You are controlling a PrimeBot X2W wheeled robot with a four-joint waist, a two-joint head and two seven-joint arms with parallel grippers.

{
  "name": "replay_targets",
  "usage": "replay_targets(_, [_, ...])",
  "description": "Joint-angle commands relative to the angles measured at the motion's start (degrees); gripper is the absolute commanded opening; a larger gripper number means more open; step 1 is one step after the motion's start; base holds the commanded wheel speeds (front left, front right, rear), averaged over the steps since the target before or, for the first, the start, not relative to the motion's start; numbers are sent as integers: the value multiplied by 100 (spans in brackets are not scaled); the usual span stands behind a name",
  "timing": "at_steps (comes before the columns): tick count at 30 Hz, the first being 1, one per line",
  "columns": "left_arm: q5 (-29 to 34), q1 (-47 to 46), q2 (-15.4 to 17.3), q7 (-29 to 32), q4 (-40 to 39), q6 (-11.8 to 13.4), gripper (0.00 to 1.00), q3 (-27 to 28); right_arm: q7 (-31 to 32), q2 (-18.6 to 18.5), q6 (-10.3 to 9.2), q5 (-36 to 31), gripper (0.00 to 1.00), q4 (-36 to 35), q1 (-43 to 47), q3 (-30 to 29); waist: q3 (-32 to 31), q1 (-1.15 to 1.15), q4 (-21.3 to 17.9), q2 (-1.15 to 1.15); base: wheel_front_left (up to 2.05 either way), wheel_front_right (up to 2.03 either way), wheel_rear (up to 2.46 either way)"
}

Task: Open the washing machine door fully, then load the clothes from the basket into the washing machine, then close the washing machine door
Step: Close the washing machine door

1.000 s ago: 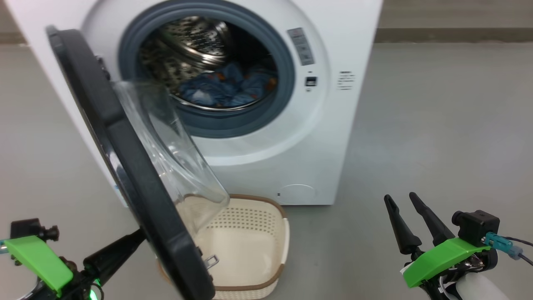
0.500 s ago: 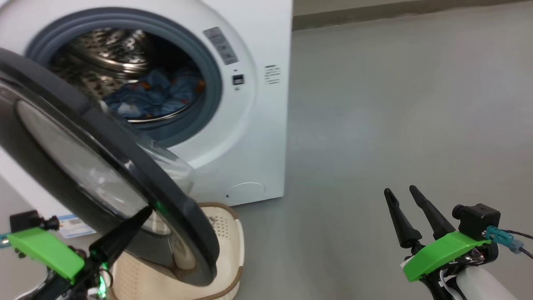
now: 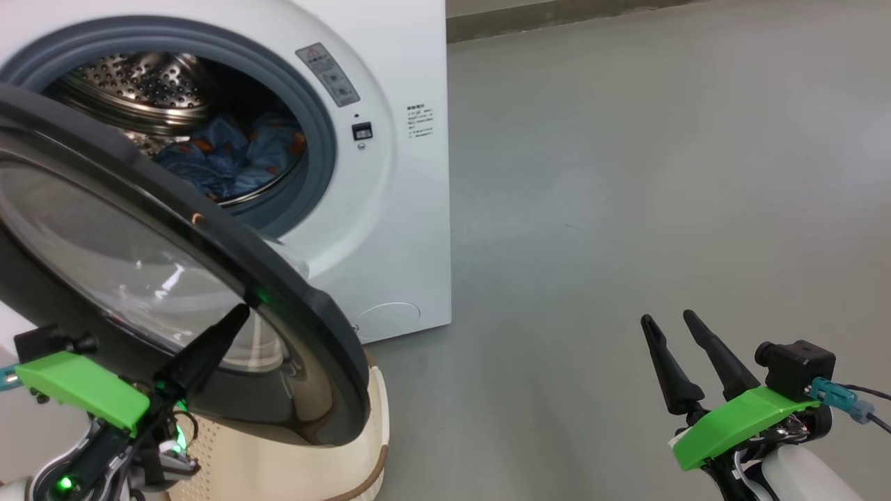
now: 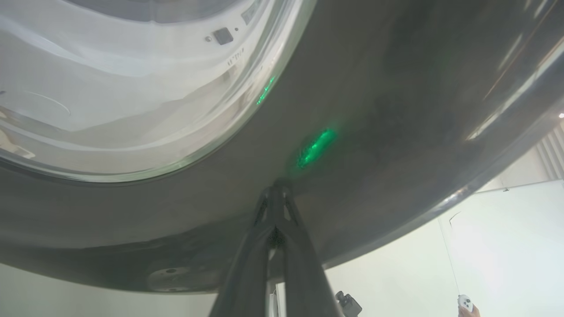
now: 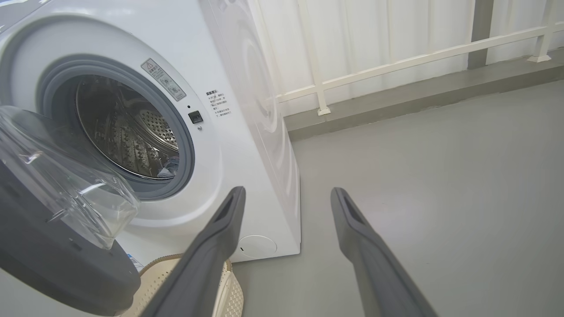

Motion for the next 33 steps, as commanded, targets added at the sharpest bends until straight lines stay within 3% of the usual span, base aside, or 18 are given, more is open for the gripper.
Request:
replay_targets(1, [-14, -312, 75, -53, -105, -71, 0, 162, -46, -58, 32, -30, 100, -110, -191, 44, -10, 0, 55, 0, 0, 0, 0])
replay_targets(19, [389, -147, 215, -257, -334, -233, 0, 95, -46, -14, 32, -52, 100, -119, -111, -55, -147, 0, 647, 0, 0, 0, 0])
replay_targets(20, [413, -136, 222, -281, -366, -243, 6, 101, -46, -14, 32, -52, 100, -119, -108, -62, -159, 0, 683, 0, 0, 0, 0])
replay_targets(22, [456, -129, 239, -345, -416, -273, 33, 132, -46, -16, 32, -51, 100, -117, -100, -77, -177, 0, 755, 0, 0, 0, 0])
replay_targets(23, [489, -123, 249, -375, -439, -295, 38, 136, -46, -15, 32, -53, 100, -119, -94, -83, -185, 0, 790, 0, 0, 0, 0])
replay_targets(25, [616, -96, 299, -460, -503, -390, 31, 125, -46, -11, 32, -59, 100, -124, -83, -95, -197, 0, 855, 0, 0, 0, 0])
replay_targets(26, [704, -79, 323, -541, -531, -443, 36, 132, -46, -9, 32, -61, 100, -127, -81, -99, -200, 0, 880, 0, 0, 0, 0])
replay_targets(27, [799, -63, 345, -626, -554, -500, 46, 135, -46, -6, 32, -63, 100, -131, -81, -101, -202, 0, 901, 0, 0, 0, 0])
replay_targets(29, [1067, -12, 423, -839, -599, -639, 100, 136, -46, -3, 32, -64, 100, -139, -84, -98, -204, 0, 937, 0, 0, 0, 0])
replay_targets(33, [1932, 116, 604, -1544, -553, -795, 100, 135, -46, 8, 32, -69, 100, -144, -82, -101, -206, 0, 981, 0, 0, 0, 0])
